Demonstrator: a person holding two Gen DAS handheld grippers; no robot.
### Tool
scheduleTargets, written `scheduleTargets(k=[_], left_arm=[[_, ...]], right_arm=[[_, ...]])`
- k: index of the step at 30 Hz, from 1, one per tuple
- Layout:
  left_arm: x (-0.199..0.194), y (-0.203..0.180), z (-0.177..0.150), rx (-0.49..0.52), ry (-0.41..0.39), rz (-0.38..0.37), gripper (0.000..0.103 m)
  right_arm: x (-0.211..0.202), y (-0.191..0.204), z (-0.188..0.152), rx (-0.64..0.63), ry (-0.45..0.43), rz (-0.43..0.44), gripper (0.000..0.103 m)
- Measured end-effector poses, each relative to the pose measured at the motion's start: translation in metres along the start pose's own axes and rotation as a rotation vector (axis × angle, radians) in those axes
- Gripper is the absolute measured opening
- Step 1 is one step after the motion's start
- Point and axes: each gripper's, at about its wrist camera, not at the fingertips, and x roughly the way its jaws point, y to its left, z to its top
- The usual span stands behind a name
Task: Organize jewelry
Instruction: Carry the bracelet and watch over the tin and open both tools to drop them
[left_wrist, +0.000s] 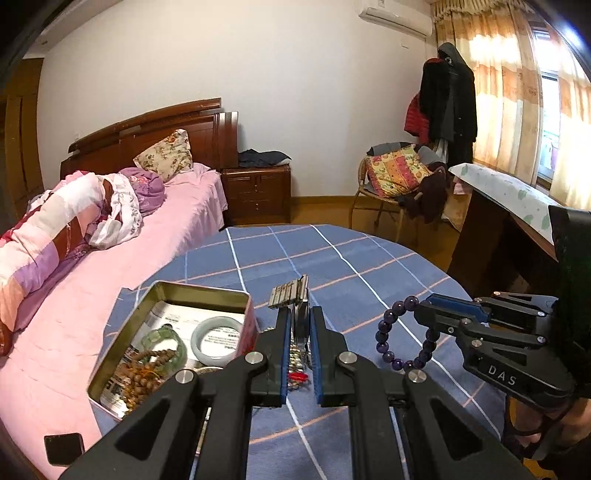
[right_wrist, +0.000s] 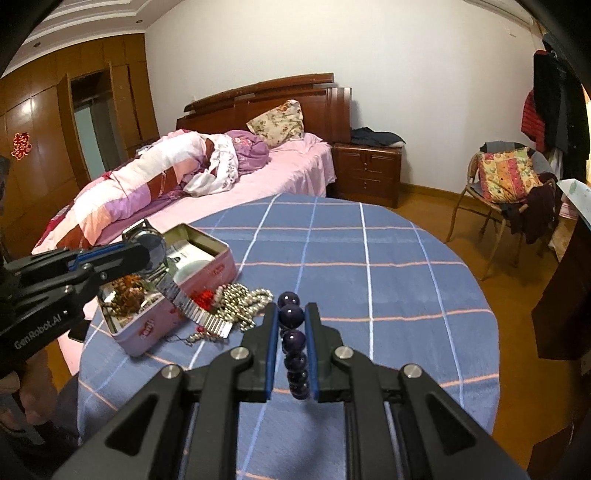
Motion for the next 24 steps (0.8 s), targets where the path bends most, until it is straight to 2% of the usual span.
scheduleTargets(k=[13, 24], left_arm=[[-0.015, 0.040, 0.030, -0.006, -0.061, 0.076, 0.008], [-0.001, 0.086, 0.035, -0.050, -0.039, 0.143, 0.008]], right_arm=[[0.001, 0.028, 0.046, -0.078, -0.048, 0.050, 0.016], [0.018, 0.070, 0.075, -0.164, -0.064, 0.098, 0.016]])
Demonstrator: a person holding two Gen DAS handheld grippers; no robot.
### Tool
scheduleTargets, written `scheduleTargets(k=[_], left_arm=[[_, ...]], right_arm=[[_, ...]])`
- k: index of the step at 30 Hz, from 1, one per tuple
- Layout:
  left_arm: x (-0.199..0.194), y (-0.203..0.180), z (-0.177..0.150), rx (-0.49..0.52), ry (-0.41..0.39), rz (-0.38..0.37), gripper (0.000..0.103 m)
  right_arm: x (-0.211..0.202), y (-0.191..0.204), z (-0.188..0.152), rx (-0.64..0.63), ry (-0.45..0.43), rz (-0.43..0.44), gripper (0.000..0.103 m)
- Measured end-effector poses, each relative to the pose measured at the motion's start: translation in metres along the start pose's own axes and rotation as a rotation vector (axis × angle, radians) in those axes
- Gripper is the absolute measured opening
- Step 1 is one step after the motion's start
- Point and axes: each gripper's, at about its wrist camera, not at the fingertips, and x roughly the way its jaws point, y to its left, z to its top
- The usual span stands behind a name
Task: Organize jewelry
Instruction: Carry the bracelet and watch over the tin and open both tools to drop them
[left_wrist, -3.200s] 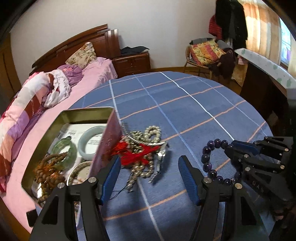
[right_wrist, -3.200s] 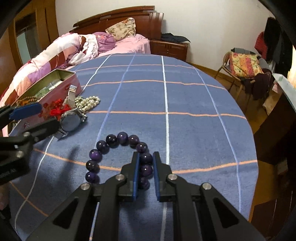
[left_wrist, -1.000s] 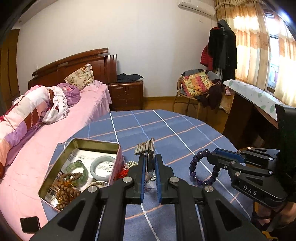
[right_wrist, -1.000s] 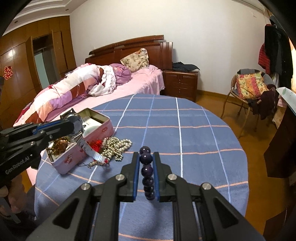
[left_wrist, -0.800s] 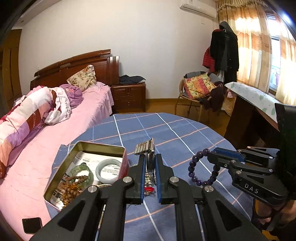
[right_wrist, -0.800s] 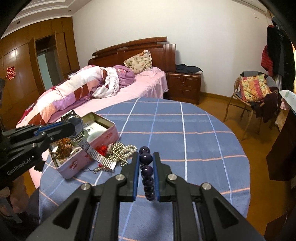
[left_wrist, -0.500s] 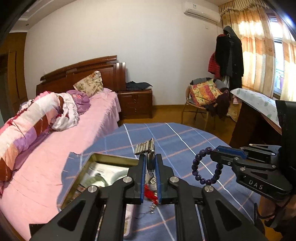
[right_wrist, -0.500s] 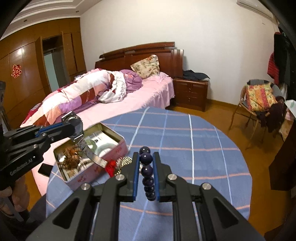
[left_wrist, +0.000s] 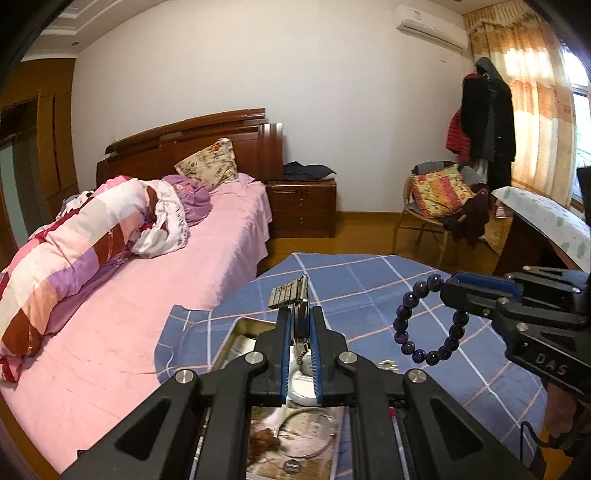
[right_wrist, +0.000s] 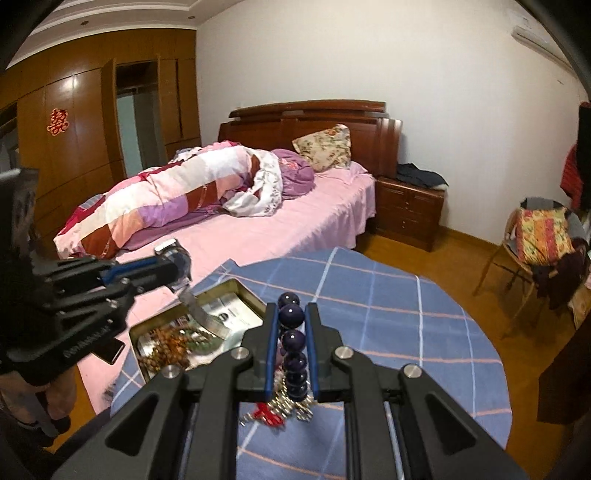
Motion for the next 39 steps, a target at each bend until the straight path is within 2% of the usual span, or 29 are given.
scheduleTargets(k=[10, 16, 23, 29, 39], left_arm=[[0.026, 0.028, 0.000, -0.029, 0.028, 0.051, 0.009], [0.046, 0.039, 0.001, -0.042, 0.045, 0.066, 0.009], [0.075, 0.044, -0.011, -0.050, 0.103, 0.088, 0.009], [0.096, 0.046, -0.027, -0.068, 0.171, 0.083, 0.009], [0.107, 0.038, -0.037, -0.057, 0.235, 0.058, 0.010]], right_arm=[[0.034, 0.026, 0.013, -0.030, 0.005, 0.047, 0.016], [0.060, 0.033, 0.010, -0.030, 0.031, 0.059, 0.016], [0.088, 0.037, 0.001, -0.027, 0.076, 0.054, 0.016], [0.110, 0.032, -0.010, -0.014, 0.127, 0.040, 0.016], [0.125, 0.014, -0.019, 0.023, 0.187, 0.032, 0.019]])
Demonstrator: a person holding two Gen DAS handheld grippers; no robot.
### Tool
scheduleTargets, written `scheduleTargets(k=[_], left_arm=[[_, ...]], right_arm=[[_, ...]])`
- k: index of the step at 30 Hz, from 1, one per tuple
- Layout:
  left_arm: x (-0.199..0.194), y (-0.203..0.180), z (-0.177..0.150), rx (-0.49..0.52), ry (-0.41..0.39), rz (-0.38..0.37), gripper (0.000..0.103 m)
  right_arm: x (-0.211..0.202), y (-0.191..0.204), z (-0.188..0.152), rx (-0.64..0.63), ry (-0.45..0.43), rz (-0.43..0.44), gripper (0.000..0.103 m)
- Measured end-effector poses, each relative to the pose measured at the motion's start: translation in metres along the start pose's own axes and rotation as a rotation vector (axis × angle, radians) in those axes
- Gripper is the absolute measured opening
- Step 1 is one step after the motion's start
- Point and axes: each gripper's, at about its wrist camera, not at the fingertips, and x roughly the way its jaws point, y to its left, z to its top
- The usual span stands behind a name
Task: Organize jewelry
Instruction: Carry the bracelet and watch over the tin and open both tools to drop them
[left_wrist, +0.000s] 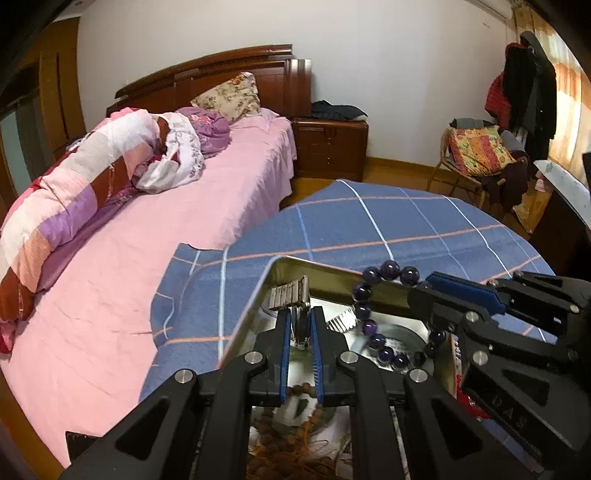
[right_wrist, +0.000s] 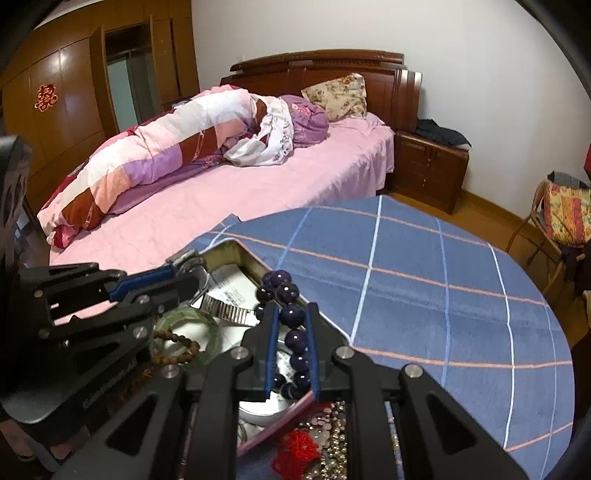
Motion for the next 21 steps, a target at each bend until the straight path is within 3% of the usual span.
scheduleTargets(k=[2, 4, 6, 9, 11, 15, 21], left_arm=[[-0.003, -0.004, -0.001, 0.011, -0.011, 0.004, 0.019], [-0.009, -0.006, -0.001, 0.012, -0.031, 0.023, 0.055], [-0.018, -0.005, -0.001, -0.001, -0.065, 0.051, 0.070], [-0.027, -0.001, -0.003, -0.031, -0.071, 0.023, 0.071], [-0.037, 0.002, -0.007, -0.053, -0.090, 0.044, 0.071], [-0.050, 0.006, -0.017, -0.107, -0.118, 0.075, 0.071], [-0.055, 0.011, -0.037, -0.171, -0.102, 0.099, 0.071]], right_arm=[[-0.005, -0.005, 0.000, 0.022, -0.012, 0.019, 0.027], [-0.010, -0.009, 0.001, 0.034, -0.027, 0.020, 0.039], [-0.018, -0.014, 0.001, 0.045, -0.040, 0.006, 0.039], [-0.036, -0.030, -0.009, 0.084, -0.061, 0.009, 0.052], [-0.046, -0.041, -0.016, 0.116, -0.073, -0.021, 0.059], [-0.058, -0.056, -0.038, 0.188, -0.042, -0.048, 0.059], [-0.058, -0.027, -0.059, 0.101, 0.006, -0.009, 0.059]])
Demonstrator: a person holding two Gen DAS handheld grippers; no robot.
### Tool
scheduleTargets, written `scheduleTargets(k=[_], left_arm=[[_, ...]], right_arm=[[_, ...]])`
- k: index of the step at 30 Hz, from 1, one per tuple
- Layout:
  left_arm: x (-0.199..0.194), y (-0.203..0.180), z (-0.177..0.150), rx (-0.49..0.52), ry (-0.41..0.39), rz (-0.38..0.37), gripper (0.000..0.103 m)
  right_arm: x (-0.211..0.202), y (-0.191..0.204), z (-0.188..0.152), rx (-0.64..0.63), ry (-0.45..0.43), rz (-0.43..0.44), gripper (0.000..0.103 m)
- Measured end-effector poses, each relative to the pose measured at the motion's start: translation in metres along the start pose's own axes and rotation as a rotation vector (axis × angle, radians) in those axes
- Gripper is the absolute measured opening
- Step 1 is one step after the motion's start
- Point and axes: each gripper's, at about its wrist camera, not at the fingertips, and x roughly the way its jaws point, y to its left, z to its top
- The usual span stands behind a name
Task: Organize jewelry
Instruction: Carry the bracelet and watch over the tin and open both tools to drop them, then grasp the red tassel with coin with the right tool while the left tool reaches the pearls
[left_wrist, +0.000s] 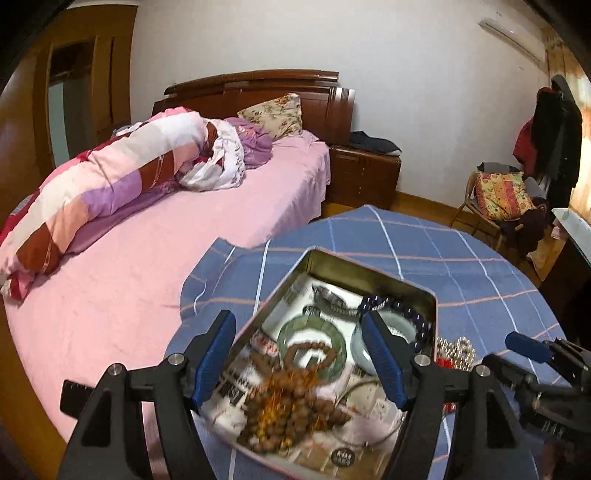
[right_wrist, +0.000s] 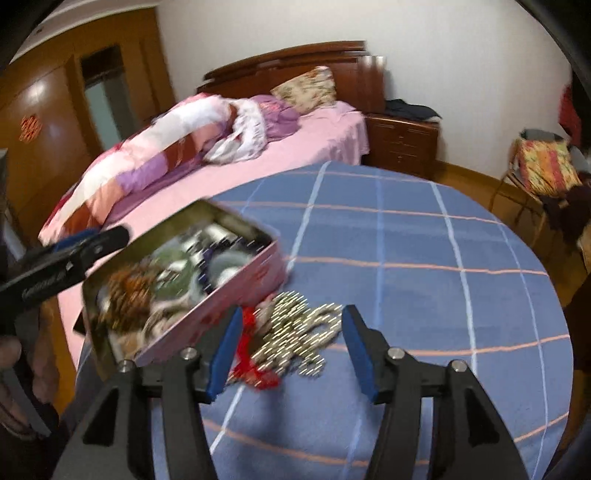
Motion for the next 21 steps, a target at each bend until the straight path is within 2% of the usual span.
scheduleTargets(k=[5, 10, 12, 13, 14, 21], left_arm=[[0.004, 0.000, -0.007, -0.007, 0.025, -0.004, 0.071], [0.005, -0.001, -0.010, -0.016, 0.033, -0.013, 0.071], [0.006, -0.001, -0.011, -0.015, 0.038, -0.015, 0.071], [0.006, -0.002, -0.012, -0.016, 0.040, -0.019, 0.071], [0.006, -0.002, -0.012, -0.016, 0.044, -0.023, 0.071], [-0.002, -0.004, -0.014, -0.022, 0.038, -0.032, 0.071]], right_arm=[[0.012, 0.024, -0.006, -0.090, 0.033, 0.005, 0.059], [0.025, 0.029, -0.019, -0.137, 0.076, -0.021, 0.057], [0.030, 0.028, -0.023, -0.143, 0.093, -0.019, 0.042], [0.033, 0.028, -0.027, -0.150, 0.113, -0.026, 0.016], [0.036, 0.027, -0.029, -0.154, 0.131, -0.033, 0.010], [0.017, 0.003, -0.045, -0.117, 0.149, -0.057, 0.008]])
